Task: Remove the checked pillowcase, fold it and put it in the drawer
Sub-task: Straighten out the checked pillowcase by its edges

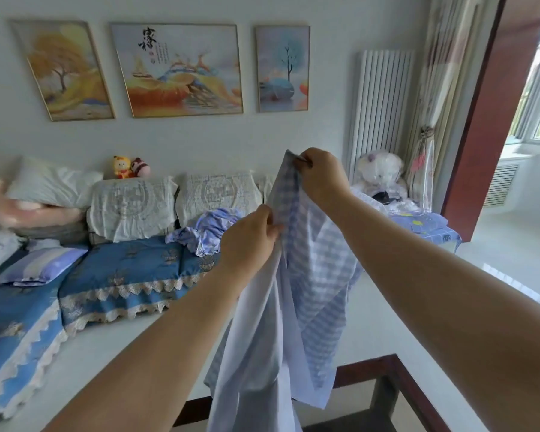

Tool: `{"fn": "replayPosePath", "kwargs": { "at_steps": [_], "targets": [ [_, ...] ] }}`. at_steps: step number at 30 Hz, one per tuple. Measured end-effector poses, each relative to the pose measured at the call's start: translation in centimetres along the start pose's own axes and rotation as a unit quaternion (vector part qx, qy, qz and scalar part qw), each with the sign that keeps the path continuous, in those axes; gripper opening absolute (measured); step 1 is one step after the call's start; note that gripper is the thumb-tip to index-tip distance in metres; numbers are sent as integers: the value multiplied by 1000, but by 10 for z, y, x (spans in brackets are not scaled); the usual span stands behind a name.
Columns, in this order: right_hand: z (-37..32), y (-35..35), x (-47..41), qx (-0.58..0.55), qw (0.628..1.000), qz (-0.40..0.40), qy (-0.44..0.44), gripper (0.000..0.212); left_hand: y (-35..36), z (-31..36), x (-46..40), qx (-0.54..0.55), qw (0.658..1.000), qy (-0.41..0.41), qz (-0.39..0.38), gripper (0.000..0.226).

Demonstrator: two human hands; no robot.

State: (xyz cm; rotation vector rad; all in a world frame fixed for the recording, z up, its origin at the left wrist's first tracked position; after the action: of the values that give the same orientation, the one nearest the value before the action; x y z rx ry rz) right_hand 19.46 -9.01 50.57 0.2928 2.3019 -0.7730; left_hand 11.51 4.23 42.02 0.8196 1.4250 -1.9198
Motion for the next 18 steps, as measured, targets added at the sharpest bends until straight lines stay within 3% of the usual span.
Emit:
{"fn": "replayPosePath", "kwargs": {
  "at_steps": [3, 6, 8, 12, 15, 18],
  "targets": [
    [0, 2, 3, 21, 1000, 3, 1, 22, 14, -5, 15, -45, 997, -6, -64, 43],
    [2, 0, 5, 22, 1000, 6, 9, 22, 8, 5, 27, -74, 997, 16, -22, 37],
    [3, -1, 5, 22, 1000, 8, 15, 23, 9, 11, 31, -42, 998, -6, -39, 32],
    [2, -4, 9, 14, 999, 13, 27, 21, 32, 14, 49, 85, 975, -141, -149, 32],
    [-1, -9, 13, 5, 1000, 20, 21, 21, 62, 6, 76, 13, 950, -164, -265, 52],
    [4, -20, 13, 17, 999, 36, 25, 19, 76, -16, 89, -4, 942, -163, -293, 74]
  ]
}}
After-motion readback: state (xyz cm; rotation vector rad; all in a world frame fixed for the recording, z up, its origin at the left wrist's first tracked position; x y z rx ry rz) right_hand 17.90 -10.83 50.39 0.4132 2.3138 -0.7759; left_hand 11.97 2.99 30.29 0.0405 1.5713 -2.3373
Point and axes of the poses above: each hand's wrist, its own x-axis away from the middle knuckle, its own y-axis out of the palm, z = x × y, the point moved 8 cm from there along -x, towards the middle knuckle, and after that the axes turned 9 degrees about z, right-handed, at the moved point
